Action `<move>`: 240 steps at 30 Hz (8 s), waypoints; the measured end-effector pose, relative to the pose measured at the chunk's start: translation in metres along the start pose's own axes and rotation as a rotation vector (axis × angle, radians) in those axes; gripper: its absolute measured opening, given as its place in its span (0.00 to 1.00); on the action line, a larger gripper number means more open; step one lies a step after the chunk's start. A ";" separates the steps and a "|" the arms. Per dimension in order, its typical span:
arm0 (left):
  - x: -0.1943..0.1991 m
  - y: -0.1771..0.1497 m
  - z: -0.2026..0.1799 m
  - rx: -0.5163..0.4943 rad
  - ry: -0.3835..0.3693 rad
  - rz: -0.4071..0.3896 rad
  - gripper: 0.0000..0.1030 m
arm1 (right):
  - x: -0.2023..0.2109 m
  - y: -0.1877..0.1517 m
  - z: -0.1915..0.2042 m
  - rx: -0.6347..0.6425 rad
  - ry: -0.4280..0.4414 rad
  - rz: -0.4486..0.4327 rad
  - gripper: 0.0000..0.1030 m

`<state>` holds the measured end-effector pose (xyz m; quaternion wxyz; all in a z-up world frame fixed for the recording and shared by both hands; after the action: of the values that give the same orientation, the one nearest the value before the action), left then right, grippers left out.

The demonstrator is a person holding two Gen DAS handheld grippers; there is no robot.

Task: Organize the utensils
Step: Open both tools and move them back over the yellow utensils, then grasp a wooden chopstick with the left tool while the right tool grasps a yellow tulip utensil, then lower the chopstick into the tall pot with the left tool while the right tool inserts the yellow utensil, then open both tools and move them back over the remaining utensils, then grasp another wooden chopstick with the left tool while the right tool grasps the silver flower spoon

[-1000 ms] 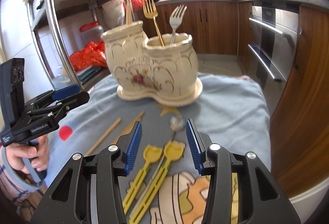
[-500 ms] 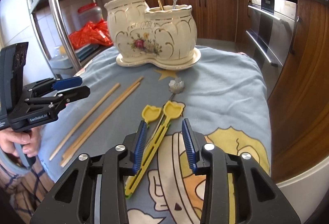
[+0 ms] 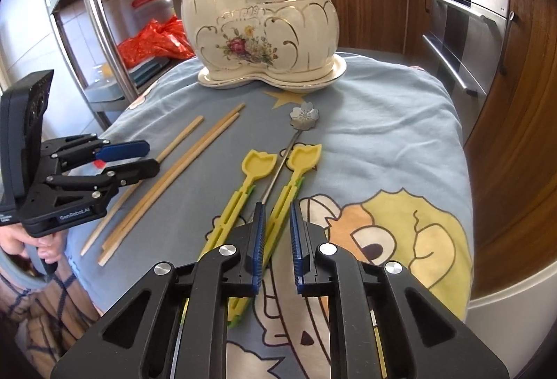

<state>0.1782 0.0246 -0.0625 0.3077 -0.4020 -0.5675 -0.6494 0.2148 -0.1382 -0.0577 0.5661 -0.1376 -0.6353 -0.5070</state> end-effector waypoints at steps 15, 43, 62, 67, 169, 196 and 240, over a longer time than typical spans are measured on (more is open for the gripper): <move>-0.003 0.008 0.027 -0.064 0.042 0.102 0.19 | 0.000 0.011 -0.028 0.057 -0.086 0.123 0.15; -0.025 0.038 0.023 -0.329 -0.014 0.512 0.19 | -0.031 0.049 -0.031 0.239 -0.154 0.529 0.13; 0.040 0.034 0.055 -0.006 -0.135 0.082 0.06 | 0.036 0.057 -0.042 0.070 -0.019 0.042 0.10; 0.066 0.048 0.062 0.087 -0.163 -0.084 0.06 | 0.062 0.066 -0.029 0.075 -0.012 -0.114 0.10; 0.061 0.182 0.058 0.146 0.026 -0.502 0.16 | 0.020 0.181 -0.013 0.009 0.006 -0.469 0.35; 0.099 0.097 0.052 0.156 0.078 -0.545 0.73 | 0.053 0.117 -0.042 -0.068 -0.011 -0.507 0.86; -0.012 0.032 -0.015 -0.024 -0.010 0.006 0.53 | -0.004 0.050 -0.038 -0.084 -0.014 -0.123 0.93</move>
<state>0.2085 0.0037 -0.0581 0.3019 -0.4106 -0.5600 -0.6532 0.2751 -0.1444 -0.0425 0.5230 -0.1254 -0.6245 -0.5663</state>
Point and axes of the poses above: each gripper's, at about its wrist camera, not at the fingertips, and x roughly against the way its jaws point, z to its left, y to its top, the point moved 6 cm from there along -x, roughly the way its jaws point, and after that the axes turned 13 degrees about z, right-handed, at the moved point
